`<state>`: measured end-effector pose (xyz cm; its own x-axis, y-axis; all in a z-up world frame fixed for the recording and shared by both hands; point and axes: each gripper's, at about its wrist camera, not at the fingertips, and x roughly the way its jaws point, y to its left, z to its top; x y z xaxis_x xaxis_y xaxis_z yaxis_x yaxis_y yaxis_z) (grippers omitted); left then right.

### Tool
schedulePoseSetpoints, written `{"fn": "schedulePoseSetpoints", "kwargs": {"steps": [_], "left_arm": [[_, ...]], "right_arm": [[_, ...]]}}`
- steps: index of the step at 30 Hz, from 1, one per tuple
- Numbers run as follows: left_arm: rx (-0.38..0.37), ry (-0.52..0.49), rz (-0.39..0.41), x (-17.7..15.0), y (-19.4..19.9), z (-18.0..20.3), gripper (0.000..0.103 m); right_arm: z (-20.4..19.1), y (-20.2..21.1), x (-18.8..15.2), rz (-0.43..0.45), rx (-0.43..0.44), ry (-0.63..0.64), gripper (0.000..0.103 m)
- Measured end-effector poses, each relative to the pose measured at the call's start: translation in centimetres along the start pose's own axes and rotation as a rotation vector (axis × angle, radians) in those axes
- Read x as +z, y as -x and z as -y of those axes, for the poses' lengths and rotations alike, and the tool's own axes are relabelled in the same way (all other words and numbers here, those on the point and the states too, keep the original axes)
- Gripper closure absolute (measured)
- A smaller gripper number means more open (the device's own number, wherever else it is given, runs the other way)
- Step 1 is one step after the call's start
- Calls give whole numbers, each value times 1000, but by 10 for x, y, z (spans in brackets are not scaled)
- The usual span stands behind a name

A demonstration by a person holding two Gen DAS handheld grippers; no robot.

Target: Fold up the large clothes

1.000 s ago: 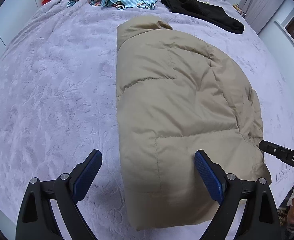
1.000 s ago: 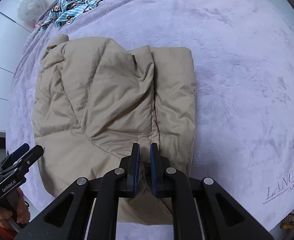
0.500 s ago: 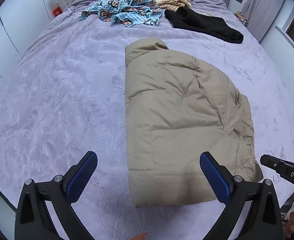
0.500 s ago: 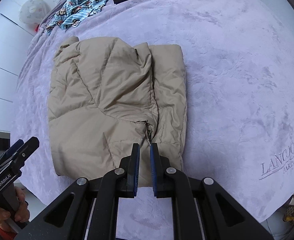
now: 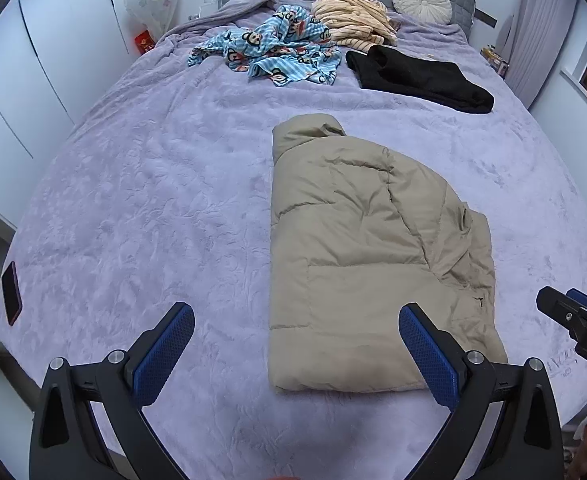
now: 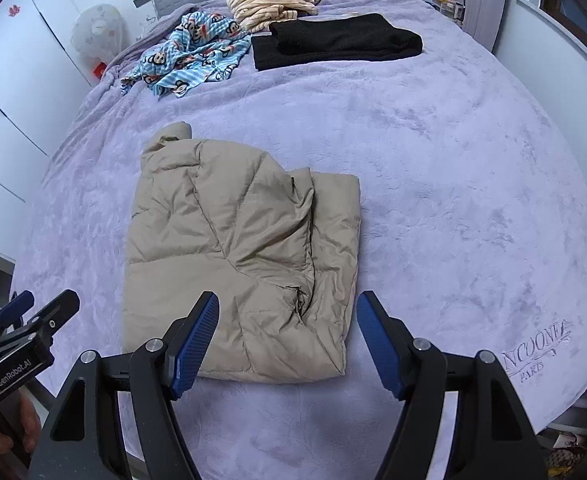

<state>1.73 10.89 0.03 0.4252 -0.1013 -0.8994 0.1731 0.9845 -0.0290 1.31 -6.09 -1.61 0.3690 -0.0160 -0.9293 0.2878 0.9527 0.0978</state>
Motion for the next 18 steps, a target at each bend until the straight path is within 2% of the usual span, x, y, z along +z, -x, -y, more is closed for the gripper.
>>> {"fn": "schedulePoseSetpoints", "kwargs": {"steps": [2,5,7,12,18], "left_arm": [[-10,2,4,-1,4,0,1],[-10,-4,12,-2,8,3,1],[-7,-6,15,-2,10,5,1],[-7,2,19,-1,12,4,1],[-3,5,22,-1,13,4,1]], "right_arm": [[-1,5,1,18,-12,-2,21],[-1,11,2,43,-25,-3,18],[0,12,3,47,-32,-2,9],[-1,18,2,83,-58,3,9],[-2,20,3,84,-60,5,9]]}}
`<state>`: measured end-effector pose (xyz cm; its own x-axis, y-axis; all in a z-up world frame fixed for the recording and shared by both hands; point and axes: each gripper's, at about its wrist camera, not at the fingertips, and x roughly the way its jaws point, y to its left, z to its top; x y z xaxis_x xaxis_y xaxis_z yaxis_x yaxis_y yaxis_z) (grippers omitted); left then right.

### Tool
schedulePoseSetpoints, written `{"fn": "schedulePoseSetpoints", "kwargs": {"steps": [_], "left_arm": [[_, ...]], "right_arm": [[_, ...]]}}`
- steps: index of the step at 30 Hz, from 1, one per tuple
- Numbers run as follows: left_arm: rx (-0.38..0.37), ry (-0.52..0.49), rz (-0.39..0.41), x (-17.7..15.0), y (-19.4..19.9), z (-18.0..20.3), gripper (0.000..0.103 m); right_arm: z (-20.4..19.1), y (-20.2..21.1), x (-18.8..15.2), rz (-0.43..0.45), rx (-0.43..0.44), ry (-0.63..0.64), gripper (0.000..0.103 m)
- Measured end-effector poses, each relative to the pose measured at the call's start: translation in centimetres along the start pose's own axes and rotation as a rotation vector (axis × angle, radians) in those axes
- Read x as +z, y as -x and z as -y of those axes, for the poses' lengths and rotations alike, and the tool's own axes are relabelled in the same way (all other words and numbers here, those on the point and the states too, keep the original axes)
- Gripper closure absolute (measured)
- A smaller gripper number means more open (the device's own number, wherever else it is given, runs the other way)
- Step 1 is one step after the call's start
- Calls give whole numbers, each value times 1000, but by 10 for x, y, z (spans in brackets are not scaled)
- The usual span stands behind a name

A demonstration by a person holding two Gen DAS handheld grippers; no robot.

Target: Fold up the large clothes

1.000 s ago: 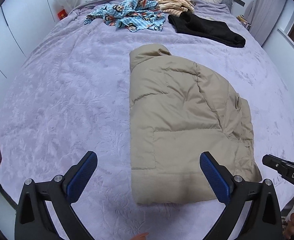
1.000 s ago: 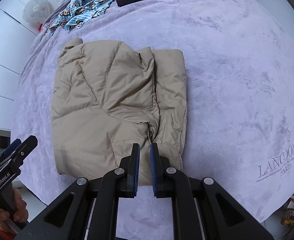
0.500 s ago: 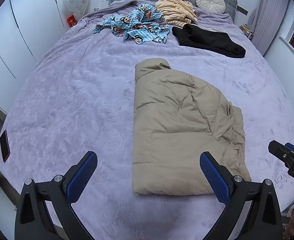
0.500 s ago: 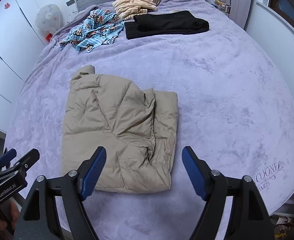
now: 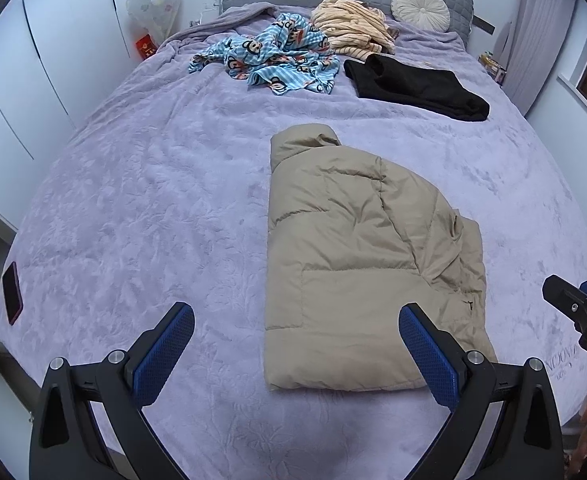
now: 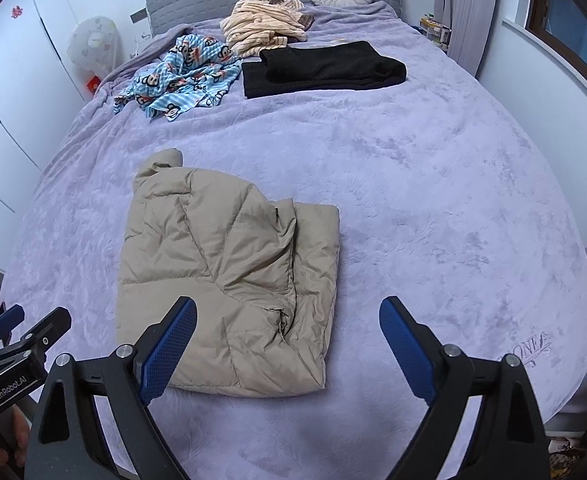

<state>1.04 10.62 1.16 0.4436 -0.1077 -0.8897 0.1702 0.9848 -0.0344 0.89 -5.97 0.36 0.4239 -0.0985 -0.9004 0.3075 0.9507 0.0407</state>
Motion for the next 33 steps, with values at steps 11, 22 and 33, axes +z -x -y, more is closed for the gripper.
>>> {"fn": "schedulePoseSetpoints", "kwargs": {"steps": [11,22,33], "left_arm": [[3,-1,-1,0,1,0,1],[6,-1,2,0,3,2,1],[6,-4,4,3,4,5,1]], "right_arm": [[-2,1,-1,1,0,-3,9],[-2,1,-1,-5,14,4,9],[-2,2,0,-6,15,6,9]]}}
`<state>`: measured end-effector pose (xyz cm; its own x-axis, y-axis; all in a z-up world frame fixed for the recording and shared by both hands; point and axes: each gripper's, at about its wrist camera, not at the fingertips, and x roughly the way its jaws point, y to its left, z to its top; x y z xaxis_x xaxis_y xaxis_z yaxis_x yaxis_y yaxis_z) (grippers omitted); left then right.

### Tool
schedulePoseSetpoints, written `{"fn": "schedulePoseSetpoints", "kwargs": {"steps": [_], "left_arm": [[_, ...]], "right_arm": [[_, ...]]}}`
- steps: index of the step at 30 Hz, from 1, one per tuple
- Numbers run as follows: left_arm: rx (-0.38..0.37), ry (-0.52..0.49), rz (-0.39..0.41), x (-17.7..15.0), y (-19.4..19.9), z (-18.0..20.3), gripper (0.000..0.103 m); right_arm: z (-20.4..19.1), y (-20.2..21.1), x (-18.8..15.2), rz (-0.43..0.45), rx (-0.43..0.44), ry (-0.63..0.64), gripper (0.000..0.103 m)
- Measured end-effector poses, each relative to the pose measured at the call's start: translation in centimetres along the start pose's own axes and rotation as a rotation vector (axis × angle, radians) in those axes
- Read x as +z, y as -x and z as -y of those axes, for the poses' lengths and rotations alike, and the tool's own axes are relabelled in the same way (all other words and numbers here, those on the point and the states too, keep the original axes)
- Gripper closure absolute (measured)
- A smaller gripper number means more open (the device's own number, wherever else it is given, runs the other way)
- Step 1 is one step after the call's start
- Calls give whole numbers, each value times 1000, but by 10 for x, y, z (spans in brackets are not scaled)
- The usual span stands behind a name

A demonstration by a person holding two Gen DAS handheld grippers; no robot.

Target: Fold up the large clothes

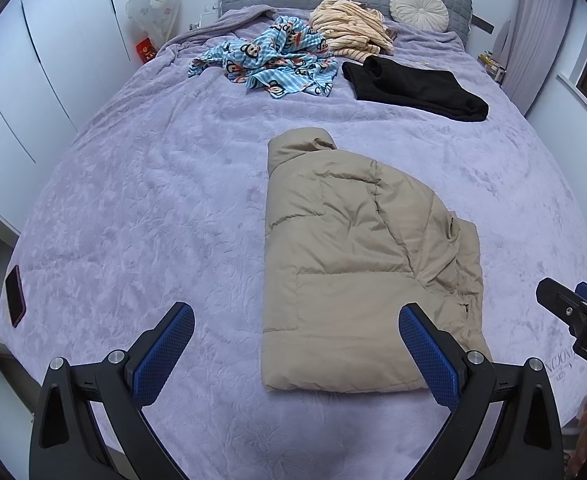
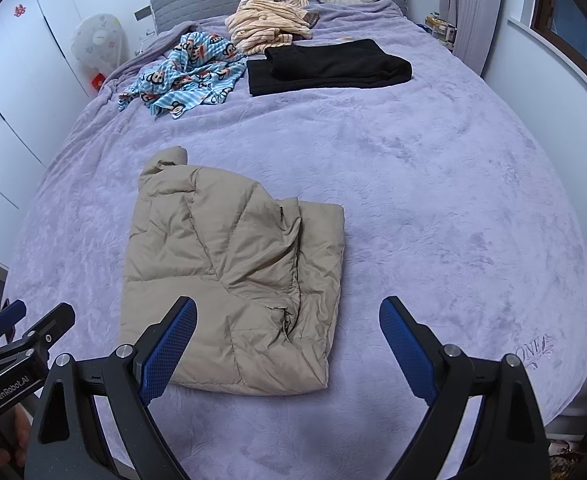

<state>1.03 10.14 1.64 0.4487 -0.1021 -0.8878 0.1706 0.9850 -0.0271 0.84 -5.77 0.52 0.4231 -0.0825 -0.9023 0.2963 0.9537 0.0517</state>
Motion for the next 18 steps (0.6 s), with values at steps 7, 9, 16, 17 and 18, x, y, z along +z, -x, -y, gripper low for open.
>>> {"fn": "schedulePoseSetpoints", "kwargs": {"steps": [7,9,16,17,18], "left_arm": [[2,-2,2,1,0,1,1],[2,-1,2,1,0,1,1],[2,-2,3,1,1,2,1],[2,-1,4,2,1,2,1],[2,-2,3,1,0,2,1]], "right_arm": [[1,0,0,1,0,1,9],[0,1,0,0,1,2,9],[2,1,1,-1,2,3,9],[2,1,1,0,2,4,9],[2,1,1,0,1,4,9]]}}
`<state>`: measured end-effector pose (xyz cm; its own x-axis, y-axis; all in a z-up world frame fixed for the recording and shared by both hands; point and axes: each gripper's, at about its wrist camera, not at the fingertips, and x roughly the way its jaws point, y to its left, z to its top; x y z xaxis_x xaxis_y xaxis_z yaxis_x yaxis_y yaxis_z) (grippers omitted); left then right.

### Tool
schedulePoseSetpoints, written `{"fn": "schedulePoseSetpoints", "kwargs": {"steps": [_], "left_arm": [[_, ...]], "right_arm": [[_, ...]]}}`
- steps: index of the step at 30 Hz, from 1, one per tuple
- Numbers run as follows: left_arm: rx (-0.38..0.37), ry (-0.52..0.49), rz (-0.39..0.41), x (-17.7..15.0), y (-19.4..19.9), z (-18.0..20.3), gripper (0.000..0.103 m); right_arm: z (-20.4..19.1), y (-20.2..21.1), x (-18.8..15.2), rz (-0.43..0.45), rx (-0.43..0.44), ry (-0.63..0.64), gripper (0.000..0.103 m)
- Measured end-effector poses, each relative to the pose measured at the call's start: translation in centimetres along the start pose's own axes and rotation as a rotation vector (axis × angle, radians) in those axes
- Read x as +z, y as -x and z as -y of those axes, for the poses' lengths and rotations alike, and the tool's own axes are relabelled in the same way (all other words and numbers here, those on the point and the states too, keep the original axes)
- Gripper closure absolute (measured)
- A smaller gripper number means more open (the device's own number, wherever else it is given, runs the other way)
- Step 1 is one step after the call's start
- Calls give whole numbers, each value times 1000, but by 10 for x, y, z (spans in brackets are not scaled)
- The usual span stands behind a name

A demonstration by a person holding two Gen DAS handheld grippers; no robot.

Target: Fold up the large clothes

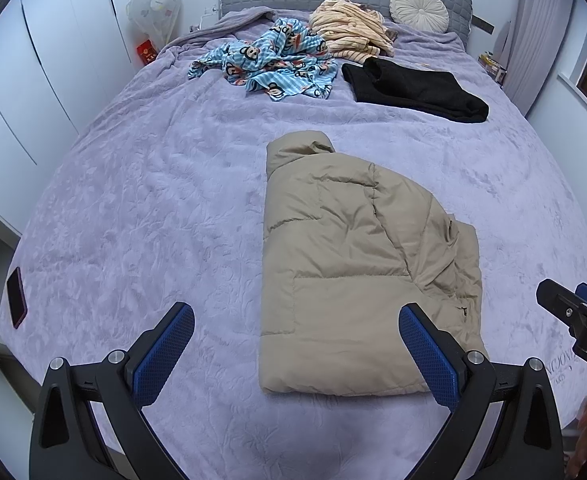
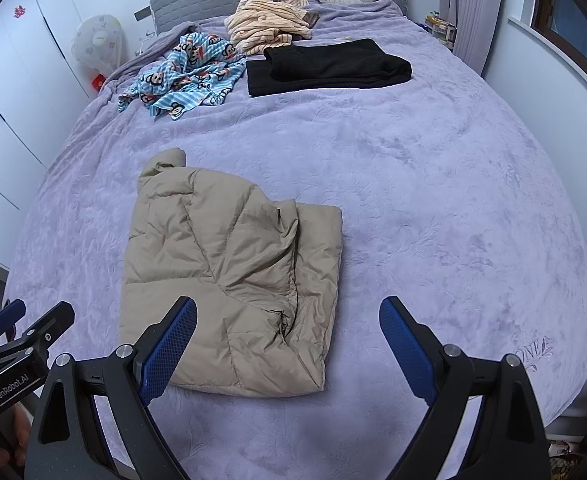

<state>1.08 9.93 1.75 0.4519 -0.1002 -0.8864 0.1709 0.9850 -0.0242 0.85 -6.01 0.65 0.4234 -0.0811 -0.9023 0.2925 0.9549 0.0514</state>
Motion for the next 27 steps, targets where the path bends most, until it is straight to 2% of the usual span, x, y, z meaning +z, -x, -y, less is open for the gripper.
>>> {"fn": "schedulePoseSetpoints", "kwargs": {"steps": [27], "left_arm": [[38,18,17,-1,4,2,1]], "right_arm": [[2,0,1,-1,4,-2,9]]}}
